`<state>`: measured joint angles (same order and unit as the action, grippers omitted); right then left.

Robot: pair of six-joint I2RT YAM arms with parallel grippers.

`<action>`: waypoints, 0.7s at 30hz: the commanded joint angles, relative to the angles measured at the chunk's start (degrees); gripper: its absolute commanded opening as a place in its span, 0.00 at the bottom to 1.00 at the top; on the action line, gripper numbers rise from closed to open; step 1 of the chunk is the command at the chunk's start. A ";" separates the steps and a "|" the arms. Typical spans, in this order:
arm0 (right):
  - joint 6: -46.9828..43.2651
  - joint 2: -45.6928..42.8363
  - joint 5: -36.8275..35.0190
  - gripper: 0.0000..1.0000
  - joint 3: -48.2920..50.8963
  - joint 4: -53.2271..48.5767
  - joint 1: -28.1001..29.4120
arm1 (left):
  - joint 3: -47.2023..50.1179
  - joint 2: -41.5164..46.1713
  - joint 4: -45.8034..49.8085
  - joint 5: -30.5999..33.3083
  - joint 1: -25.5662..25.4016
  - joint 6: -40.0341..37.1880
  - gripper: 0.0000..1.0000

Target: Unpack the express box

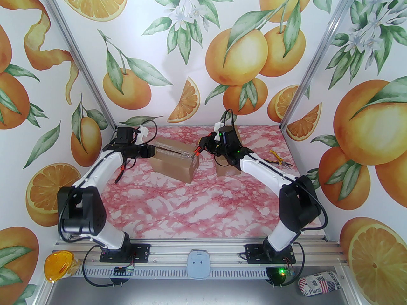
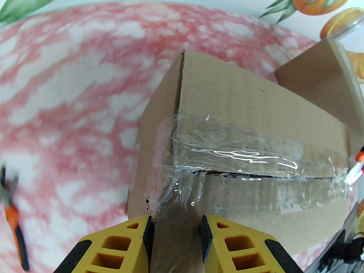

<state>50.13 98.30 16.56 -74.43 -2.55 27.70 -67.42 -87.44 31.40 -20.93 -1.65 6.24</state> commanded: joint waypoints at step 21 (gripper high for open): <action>14.79 -13.21 -15.94 0.00 24.50 14.52 3.95 | 16.39 12.24 10.03 -3.65 -2.19 11.99 0.34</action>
<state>61.34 85.47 6.68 -54.02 11.64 29.67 -54.92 -74.00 33.32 -23.49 -2.76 16.14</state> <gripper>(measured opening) 0.205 0.344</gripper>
